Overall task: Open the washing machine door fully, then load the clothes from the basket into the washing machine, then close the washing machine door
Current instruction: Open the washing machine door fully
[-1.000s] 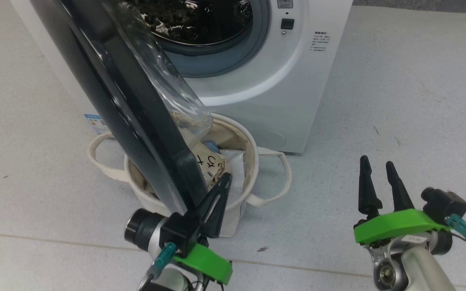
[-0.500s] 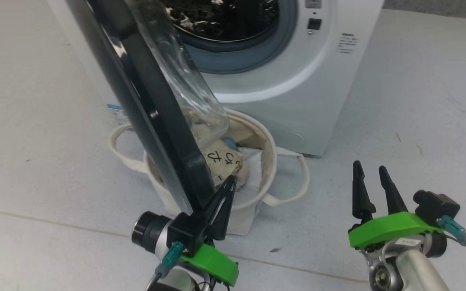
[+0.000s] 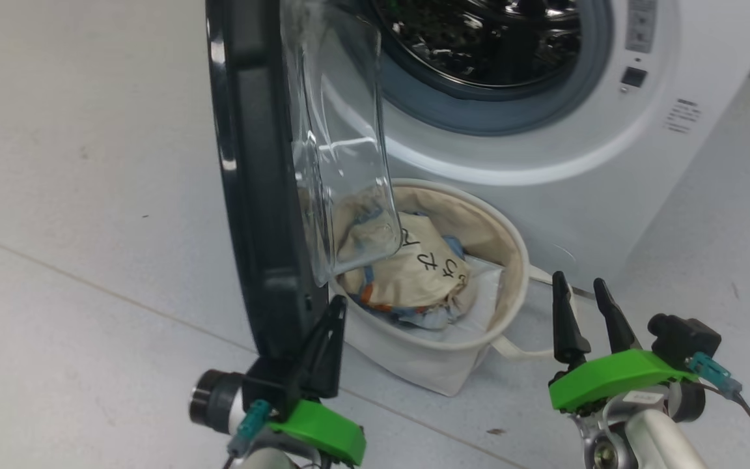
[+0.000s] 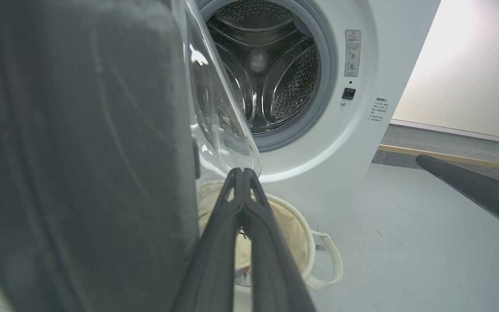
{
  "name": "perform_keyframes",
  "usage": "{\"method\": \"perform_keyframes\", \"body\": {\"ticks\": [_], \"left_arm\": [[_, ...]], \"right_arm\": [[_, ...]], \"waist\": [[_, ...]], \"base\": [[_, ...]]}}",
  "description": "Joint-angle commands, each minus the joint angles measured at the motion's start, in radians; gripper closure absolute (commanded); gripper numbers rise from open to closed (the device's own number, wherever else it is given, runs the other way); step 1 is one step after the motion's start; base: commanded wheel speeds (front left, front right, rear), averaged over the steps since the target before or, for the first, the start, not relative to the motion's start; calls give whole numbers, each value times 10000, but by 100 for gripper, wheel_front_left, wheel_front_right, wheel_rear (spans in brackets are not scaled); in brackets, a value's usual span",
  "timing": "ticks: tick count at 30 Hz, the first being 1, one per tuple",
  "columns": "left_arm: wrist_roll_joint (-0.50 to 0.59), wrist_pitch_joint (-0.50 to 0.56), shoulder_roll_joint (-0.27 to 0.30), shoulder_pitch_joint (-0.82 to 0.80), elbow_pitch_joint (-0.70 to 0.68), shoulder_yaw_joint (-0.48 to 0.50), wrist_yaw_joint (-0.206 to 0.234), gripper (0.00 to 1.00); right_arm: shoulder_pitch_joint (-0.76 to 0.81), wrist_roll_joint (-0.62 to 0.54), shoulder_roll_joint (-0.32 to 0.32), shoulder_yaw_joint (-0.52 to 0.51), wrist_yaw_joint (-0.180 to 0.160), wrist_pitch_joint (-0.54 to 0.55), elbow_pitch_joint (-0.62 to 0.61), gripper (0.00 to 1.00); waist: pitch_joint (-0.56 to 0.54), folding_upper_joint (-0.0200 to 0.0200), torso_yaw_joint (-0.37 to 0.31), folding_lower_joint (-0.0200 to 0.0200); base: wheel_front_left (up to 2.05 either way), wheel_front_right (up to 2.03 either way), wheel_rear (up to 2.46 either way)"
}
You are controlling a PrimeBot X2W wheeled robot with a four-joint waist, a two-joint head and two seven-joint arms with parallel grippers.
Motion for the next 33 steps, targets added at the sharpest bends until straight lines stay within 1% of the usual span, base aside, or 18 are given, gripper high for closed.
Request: {"method": "perform_keyframes", "body": {"ticks": [1,3,8,10,12,17,23,25,33], "left_arm": [[-99,-48,160,-227,-352,710,214,100],[-152,-48,160,-217,-350,864,275,100],[-67,-48,284,-317,-103,1651,528,100],[-98,-48,359,-360,11,1943,538,100],[-96,-48,522,-436,171,2190,493,100],[-137,-48,957,-710,432,3009,609,100],[-342,-48,1373,-964,695,3952,583,100],[-422,-48,1489,-1056,829,4195,495,100],[-595,-48,1853,-1709,1789,4826,265,100]], "right_arm": [[-241,42,79,314,4,-124,-253,0],[-230,63,79,342,4,-124,-244,0],[-278,139,79,538,4,-124,-176,0],[-314,188,79,602,4,-124,-166,0],[-328,224,79,629,4,-124,-145,0],[-268,196,80,532,4,-124,-14,0],[-200,-47,80,496,4,-124,182,0],[-208,-78,80,508,4,-124,190,0],[-237,-212,80,718,4,-124,270,0]], "waist": [[-102,0,371,0],[-112,0,436,0],[-125,0,534,0],[-129,0,515,0],[-136,0,487,0],[-135,0,468,0],[-125,0,566,0],[-108,0,600,0],[122,0,759,0]], "base": [[0,0,0],[0,0,0],[0,0,0],[0,0,0],[0,0,0],[0,0,0],[0,0,0],[0,0,0],[0,0,0]]}}
